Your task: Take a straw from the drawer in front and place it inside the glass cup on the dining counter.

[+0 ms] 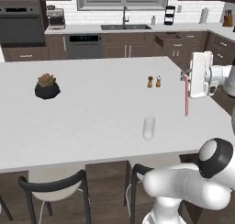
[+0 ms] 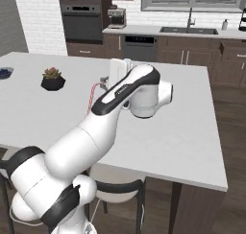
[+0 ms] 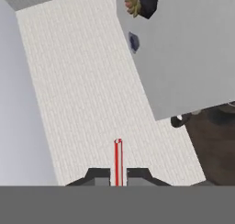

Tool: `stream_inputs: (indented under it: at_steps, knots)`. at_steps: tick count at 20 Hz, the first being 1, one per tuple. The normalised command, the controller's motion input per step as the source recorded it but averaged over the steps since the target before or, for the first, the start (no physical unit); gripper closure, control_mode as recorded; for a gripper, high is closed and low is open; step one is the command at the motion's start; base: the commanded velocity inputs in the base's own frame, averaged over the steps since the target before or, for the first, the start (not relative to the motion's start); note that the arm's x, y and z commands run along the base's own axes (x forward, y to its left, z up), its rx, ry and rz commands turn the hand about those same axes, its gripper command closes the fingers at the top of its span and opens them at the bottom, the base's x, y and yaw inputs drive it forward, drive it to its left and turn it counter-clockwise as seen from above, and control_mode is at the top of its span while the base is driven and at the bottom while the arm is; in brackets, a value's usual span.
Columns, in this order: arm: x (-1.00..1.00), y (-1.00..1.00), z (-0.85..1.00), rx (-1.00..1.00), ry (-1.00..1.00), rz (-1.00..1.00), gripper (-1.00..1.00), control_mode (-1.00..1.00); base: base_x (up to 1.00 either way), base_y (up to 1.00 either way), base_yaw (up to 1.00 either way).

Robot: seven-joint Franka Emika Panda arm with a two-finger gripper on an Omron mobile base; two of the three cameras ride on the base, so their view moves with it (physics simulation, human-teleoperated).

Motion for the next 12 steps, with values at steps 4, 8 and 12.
stream_inputs:
  at_steps: [4,8,12]
  knots:
    - [0.32,0.04,-0.06,0.14,-0.15,0.0,1.0,-1.0,0.0,0.0,0.0]
    - [0.31,0.14,-0.06,0.03,-0.09,0.0,1.0,-1.0,0.0,0.0,0.0]
    - [0.48,0.07,-0.15,0.0,0.0,-0.04,1.0,-1.0,0.0,0.0,0.0]
